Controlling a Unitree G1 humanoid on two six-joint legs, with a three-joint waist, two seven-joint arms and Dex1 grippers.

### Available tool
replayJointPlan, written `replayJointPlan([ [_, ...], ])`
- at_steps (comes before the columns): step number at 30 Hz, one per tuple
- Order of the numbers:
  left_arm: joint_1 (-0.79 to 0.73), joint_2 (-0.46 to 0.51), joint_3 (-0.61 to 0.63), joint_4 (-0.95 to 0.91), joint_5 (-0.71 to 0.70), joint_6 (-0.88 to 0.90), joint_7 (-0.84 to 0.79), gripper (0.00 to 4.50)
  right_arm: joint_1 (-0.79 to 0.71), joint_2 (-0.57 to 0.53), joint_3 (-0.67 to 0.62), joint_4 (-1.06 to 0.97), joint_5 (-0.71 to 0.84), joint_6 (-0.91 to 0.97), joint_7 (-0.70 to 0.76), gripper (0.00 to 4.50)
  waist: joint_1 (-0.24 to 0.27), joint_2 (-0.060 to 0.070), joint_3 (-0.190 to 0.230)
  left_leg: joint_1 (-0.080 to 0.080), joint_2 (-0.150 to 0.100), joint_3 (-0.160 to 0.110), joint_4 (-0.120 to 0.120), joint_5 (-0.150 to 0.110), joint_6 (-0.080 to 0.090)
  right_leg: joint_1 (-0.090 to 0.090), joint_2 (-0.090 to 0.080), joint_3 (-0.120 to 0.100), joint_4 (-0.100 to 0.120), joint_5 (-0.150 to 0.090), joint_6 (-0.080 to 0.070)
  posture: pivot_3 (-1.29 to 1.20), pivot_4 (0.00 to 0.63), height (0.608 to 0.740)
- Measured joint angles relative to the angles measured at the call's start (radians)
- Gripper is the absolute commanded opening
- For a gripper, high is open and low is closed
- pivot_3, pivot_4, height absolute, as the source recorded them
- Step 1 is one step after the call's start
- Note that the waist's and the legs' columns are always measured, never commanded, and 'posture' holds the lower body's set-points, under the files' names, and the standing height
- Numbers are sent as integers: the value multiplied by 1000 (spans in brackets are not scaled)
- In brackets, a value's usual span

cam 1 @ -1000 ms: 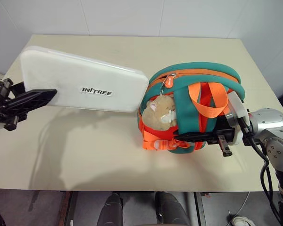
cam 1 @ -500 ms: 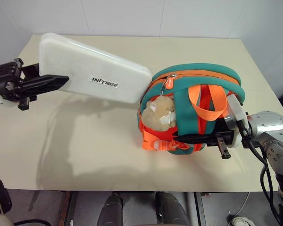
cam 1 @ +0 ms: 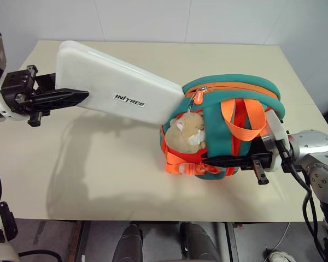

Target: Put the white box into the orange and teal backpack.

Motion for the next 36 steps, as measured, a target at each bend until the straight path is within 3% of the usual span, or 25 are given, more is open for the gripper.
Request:
replayJointPlan([
  [16, -87, -84, -125, 19, 81, -39, -39, 1506, 6, 0, -1, 0, -5, -17, 0, 0, 1, 0, 0, 0, 0, 0, 3, 0, 0, 0, 0, 0, 4, 0, 0, 0, 150, 740],
  [25, -176, -224, -244, 15, 177, -67, -4, 1506, 5, 5, -1, 0, -11, -24, -3, 0, 2, 0, 0, 0, 0, 0, 6, 0, 0, 1, 0, 0, 5, 0, 1, 0, 150, 740],
  [36, -178, -410, -345, -31, 248, -62, 137, 1505, -3, 23, 9, 2, -31, -36, -20, 0, 1, 0, 0, -1, 0, 0, 8, 0, 0, 1, 0, 0, 6, 0, 1, 0, 150, 740],
])
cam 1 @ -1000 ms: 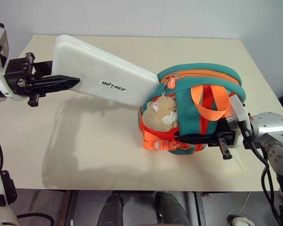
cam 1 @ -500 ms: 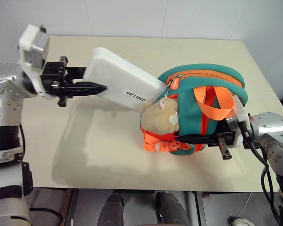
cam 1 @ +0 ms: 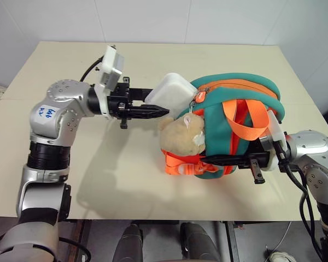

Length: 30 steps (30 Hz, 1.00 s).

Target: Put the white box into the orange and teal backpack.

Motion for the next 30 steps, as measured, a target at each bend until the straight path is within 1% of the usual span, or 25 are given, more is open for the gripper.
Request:
replayJointPlan([
  [5, 13, -26, -18, -2, 22, 6, 35, 1505, -1, 3, 4, 0, -4, 0, -8, 0, 0, 0, 0, 0, 0, 0, 1, 0, 0, 0, 0, 0, 0, 0, 0, 0, 150, 740],
  [15, 32, -21, -78, -31, 91, -5, 33, 1502, -6, 8, 11, 1, -5, 0, -11, 0, 0, 0, 0, 0, 0, 0, 1, 0, 0, 1, 0, 0, 0, 0, 1, 0, 150, 740],
  [22, 18, -84, -96, 21, 133, -29, 45, 1500, -13, 20, 13, 3, -6, 0, -19, 0, 0, 0, 0, 0, 0, 0, 1, 0, 0, 1, 0, 0, 0, 0, 1, 0, 150, 740],
  [24, 1, -119, -96, 67, 143, -35, 63, 2224, -18, 25, 13, 4, -15, 0, -22, 0, 1, 0, 0, 0, 0, 0, 2, 0, 0, 1, 0, 0, 0, 0, 1, 0, 150, 740],
  [25, -11, -133, -96, 91, 149, -37, 70, 2497, -22, 28, 14, 4, -18, -1, -24, 0, 1, 0, 0, 0, 0, 0, 2, 0, 0, 1, 0, 0, 0, 1, 1, 0, 150, 740],
  [30, -15, -141, -98, 113, 159, -56, 57, 4015, -27, 35, 15, 4, -26, -1, -24, 0, 0, 0, 0, 0, 0, 0, 2, 0, 0, 1, 0, 0, 0, 1, 1, 0, 150, 740],
])
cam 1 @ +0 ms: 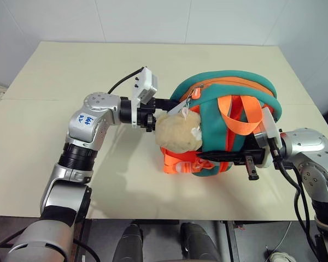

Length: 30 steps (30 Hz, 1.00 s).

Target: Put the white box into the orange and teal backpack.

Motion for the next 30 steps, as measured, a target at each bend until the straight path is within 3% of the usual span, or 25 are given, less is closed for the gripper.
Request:
replayJointPlan([
  [2, -7, -5, -4, 13, 12, -7, -1, 4479, 0, 1, 0, 0, -2, 0, 0, 0, 1, 0, 0, 0, 0, 0, 0, 0, 0, 0, 0, 0, 0, 0, 0, 0, 150, 740],
  [14, -51, -18, -17, 43, 65, -25, 9, 4479, -7, 14, 0, 6, -22, -4, -1, 0, 1, 0, 0, 0, 0, 0, 1, 0, 0, 1, 0, 0, 0, 0, 1, 0, 150, 740],
  [23, 44, 240, 87, -186, -31, 125, -68, 4479, -7, 15, 2, 10, -30, -6, 0, 0, -7, 1, 0, 0, 0, 0, -2, 0, 0, 0, 0, 1, 0, -1, 0, 0, 150, 740],
  [29, 63, 298, 155, -197, -55, 147, -46, 4479, -13, 16, 3, 19, -33, -12, 1, 0, 0, 1, 0, 0, 0, 0, 0, 0, 0, 1, 0, 0, 0, 0, 0, 0, 150, 740],
  [30, 63, 298, 166, -199, -57, 147, -36, 4298, -13, 16, 3, 22, -34, -14, 2, 0, 0, 1, 0, 0, 0, 0, 0, 0, 0, 1, 0, 0, 0, 0, 0, 0, 150, 740],
])
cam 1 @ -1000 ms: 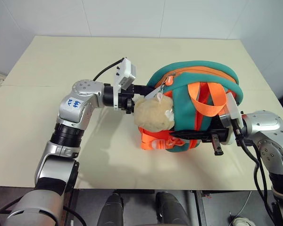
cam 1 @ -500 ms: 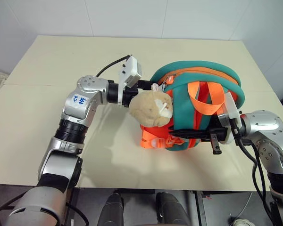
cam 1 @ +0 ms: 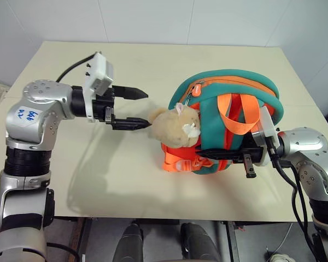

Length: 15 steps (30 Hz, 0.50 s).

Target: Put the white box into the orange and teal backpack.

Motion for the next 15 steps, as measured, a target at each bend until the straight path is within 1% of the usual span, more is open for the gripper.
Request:
replayJointPlan([
  [2, 0, 0, 7, -6, -1, 0, 20, 3857, -3, 0, 2, 8, -1, -3, 1, 0, 0, 0, 0, 0, 0, 0, 0, 0, 0, 0, 0, 0, 0, 0, 0, 0, 150, 740],
  [3, 4, 0, 9, -20, -4, 0, 29, 3502, -5, 0, 3, 10, -2, -3, 1, 0, 0, 0, 0, 0, 0, 0, 0, 0, 0, 0, 0, 0, 0, 0, 0, 0, 150, 740],
  [4, 7, -3, 14, -29, -14, 4, 36, 3260, -6, 0, 3, 10, -2, -3, 1, 0, 0, 0, 0, 0, 0, 0, 0, 0, 0, 0, 0, 0, 0, 0, 0, 0, 150, 740],
  [7, 24, -26, 31, -41, -48, 33, 57, 2324, -6, 0, 5, 11, -2, -3, 1, 0, -3, 0, 0, 0, 0, 0, -1, 0, 0, 0, 0, 0, 0, 0, 0, 0, 150, 740],
  [8, 28, -31, 31, -40, -52, 42, 59, 1937, -6, 0, 6, 12, -2, -3, 1, 0, -3, 0, 0, 0, 0, 0, -1, 0, 0, -1, 0, 0, 1, 0, 0, 0, 150, 740],
  [10, 30, -46, 31, -39, -61, 57, 62, 1354, -7, 0, 9, 12, -2, -4, 1, 0, -2, 0, 0, 0, 0, 0, 0, 0, 0, 0, 0, 0, 1, 0, 0, 0, 150, 740],
  [14, 28, -70, 9, -20, -70, 62, 62, 112, -9, 0, 13, 12, -3, -4, 1, 0, -1, 0, 0, 0, 0, 0, 0, 0, 0, 0, 0, 0, 1, 0, 0, 0, 150, 740],
  [15, 27, -84, 0, -8, -70, 56, 61, 24, -9, 0, 13, 13, -3, -4, 0, 0, -1, 0, 0, 0, 0, 0, 0, 0, 0, 0, 0, 0, 1, 0, 0, 0, 150, 740],
])
